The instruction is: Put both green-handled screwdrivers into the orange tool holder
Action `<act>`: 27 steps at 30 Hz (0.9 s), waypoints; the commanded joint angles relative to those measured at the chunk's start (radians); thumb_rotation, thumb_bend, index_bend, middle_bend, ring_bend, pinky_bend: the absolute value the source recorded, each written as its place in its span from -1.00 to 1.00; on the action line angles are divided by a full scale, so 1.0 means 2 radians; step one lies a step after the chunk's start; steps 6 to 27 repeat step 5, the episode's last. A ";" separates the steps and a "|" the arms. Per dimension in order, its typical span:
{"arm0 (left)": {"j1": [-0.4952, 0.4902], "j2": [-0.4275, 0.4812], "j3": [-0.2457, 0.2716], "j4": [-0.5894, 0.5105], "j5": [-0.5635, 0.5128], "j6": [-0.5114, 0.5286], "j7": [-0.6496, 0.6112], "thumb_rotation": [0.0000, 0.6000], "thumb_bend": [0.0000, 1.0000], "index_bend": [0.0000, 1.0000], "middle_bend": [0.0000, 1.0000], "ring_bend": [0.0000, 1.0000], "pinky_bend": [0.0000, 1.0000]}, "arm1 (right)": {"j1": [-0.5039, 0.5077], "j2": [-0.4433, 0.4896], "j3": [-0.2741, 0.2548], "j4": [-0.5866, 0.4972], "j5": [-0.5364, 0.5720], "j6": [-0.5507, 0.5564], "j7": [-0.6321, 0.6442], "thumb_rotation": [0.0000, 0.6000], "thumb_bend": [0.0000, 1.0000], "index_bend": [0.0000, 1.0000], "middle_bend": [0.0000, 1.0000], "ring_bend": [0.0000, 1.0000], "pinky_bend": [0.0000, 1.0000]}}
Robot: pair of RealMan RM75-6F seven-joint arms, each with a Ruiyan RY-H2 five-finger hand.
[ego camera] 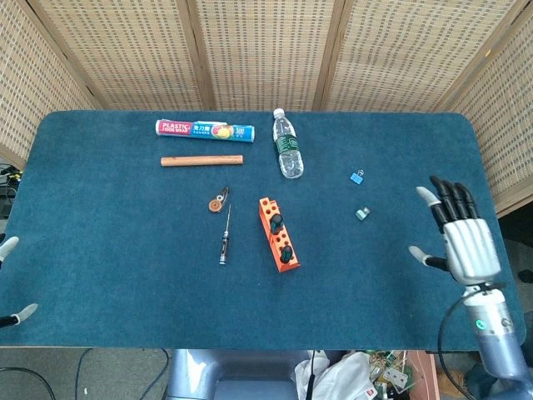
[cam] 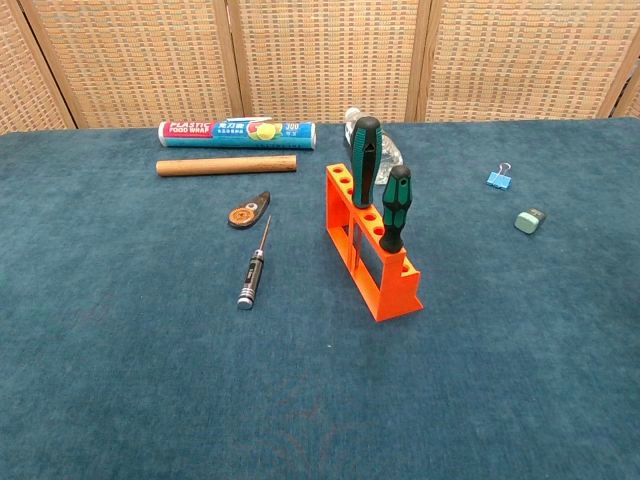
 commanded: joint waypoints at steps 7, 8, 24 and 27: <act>0.006 -0.015 0.006 0.010 0.026 0.020 0.018 1.00 -1.00 -1.00 -1.00 -1.00 -1.00 | -0.080 -0.032 -0.043 0.068 -0.068 0.093 0.009 1.00 -1.00 -0.87 -1.00 -1.00 -1.00; 0.006 -0.015 0.006 0.010 0.026 0.020 0.018 1.00 -1.00 -1.00 -1.00 -1.00 -1.00 | -0.080 -0.032 -0.043 0.068 -0.068 0.093 0.009 1.00 -1.00 -0.87 -1.00 -1.00 -1.00; 0.006 -0.015 0.006 0.010 0.026 0.020 0.018 1.00 -1.00 -1.00 -1.00 -1.00 -1.00 | -0.080 -0.032 -0.043 0.068 -0.068 0.093 0.009 1.00 -1.00 -0.87 -1.00 -1.00 -1.00; 0.006 -0.015 0.006 0.010 0.026 0.020 0.018 1.00 -1.00 -1.00 -1.00 -1.00 -1.00 | -0.080 -0.032 -0.043 0.068 -0.068 0.093 0.009 1.00 -1.00 -0.87 -1.00 -1.00 -1.00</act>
